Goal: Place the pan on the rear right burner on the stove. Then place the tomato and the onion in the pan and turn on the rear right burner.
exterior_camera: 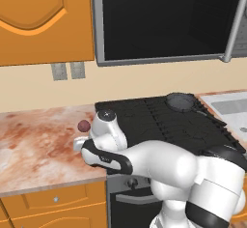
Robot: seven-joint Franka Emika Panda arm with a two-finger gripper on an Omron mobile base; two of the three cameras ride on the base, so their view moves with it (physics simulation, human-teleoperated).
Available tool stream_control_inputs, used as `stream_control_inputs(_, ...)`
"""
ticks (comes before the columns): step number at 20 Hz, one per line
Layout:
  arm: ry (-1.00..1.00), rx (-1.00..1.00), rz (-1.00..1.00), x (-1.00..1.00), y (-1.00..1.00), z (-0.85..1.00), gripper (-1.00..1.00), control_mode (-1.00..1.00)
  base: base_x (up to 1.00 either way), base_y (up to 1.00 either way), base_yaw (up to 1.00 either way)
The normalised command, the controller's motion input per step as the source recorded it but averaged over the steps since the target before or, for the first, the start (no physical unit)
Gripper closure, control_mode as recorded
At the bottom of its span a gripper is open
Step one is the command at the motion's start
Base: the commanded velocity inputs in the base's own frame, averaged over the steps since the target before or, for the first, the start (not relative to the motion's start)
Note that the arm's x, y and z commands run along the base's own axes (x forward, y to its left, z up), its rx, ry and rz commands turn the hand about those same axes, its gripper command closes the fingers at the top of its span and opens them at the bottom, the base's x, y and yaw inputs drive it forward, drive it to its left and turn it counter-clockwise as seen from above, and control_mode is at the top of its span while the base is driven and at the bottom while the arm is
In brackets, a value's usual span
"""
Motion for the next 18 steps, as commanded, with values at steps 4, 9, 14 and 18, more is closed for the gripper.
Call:
stream_control_inputs(4, 0.0, 0.0, 0.01, 0.06, 0.0, -0.09, -1.0, -1.0, 0.0, 0.0, 0.0)
stream_control_inputs(9, 0.0, 0.0, 0.01, 0.07, 0.0, -0.23, -1.0, -1.0, 0.0, 0.0, 0.0)
stream_control_inputs(14, 0.0, 0.0, 0.0, 0.15, 0.0, -0.26, -1.0, -1.0, 0.0, 0.0, 0.0)
stream_control_inputs(18, 0.0, 0.0, 0.0, 0.06, 0.0, -0.15, -1.0, -1.0, 0.0, 0.0, 0.0)
